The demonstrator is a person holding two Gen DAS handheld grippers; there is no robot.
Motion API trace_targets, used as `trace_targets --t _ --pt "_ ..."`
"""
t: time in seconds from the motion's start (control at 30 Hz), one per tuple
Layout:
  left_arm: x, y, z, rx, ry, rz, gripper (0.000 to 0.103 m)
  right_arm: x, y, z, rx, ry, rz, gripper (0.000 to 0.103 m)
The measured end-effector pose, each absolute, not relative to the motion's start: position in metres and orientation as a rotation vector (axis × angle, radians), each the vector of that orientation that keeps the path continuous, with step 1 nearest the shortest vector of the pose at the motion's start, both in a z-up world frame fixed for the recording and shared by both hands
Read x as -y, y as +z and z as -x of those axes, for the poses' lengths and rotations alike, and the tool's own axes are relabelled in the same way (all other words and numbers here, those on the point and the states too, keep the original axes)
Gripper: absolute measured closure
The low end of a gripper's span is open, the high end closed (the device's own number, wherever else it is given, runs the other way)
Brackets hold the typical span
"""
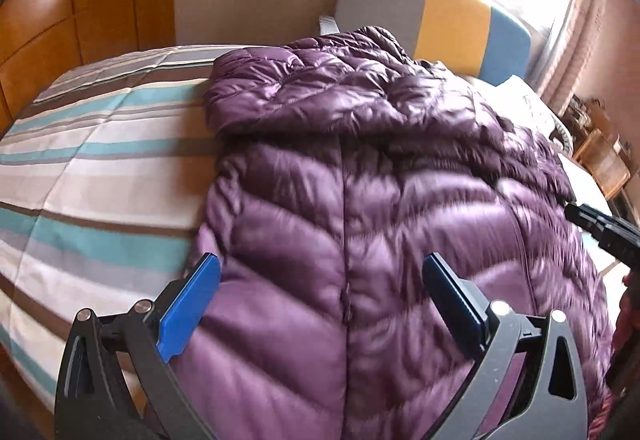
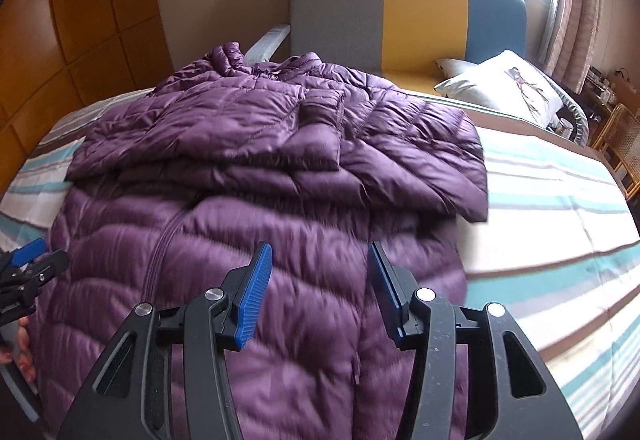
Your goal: Fold large clothes
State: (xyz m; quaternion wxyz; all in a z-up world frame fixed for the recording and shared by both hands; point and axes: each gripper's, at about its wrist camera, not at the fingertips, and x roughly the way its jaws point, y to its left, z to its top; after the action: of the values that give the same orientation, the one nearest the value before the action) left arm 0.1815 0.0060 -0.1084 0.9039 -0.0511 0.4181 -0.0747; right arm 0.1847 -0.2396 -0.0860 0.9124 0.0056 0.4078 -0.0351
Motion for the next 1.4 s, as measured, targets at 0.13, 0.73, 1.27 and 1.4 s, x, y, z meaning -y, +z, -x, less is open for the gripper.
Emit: trace_targets --t 0.13,0.73,1.27,1.4 --pt "-0.013 -0.107 -0.159 -0.848 -0.167 0.096 0.002 0.240 -0.083 -0.160 -0.835 -0.072 -0.004 0.053" --pt "-0.043 -0.101 -0.096 -0.844 -0.234 0.087 0.027 0.272 -0.089 -0.054 -0.898 -0.113 -0.011 0.053" --pt "-0.069 -0.114 -0.058 -0.941 -0.324 0.046 0.037 0.314 -0.115 0.009 -1.050 -0.097 -0.213 0.053" --pt "-0.072 -0.117 -0.053 -0.964 -0.347 0.063 0.037 0.315 -0.120 0.009 -1.067 -0.074 -0.241 0.059"
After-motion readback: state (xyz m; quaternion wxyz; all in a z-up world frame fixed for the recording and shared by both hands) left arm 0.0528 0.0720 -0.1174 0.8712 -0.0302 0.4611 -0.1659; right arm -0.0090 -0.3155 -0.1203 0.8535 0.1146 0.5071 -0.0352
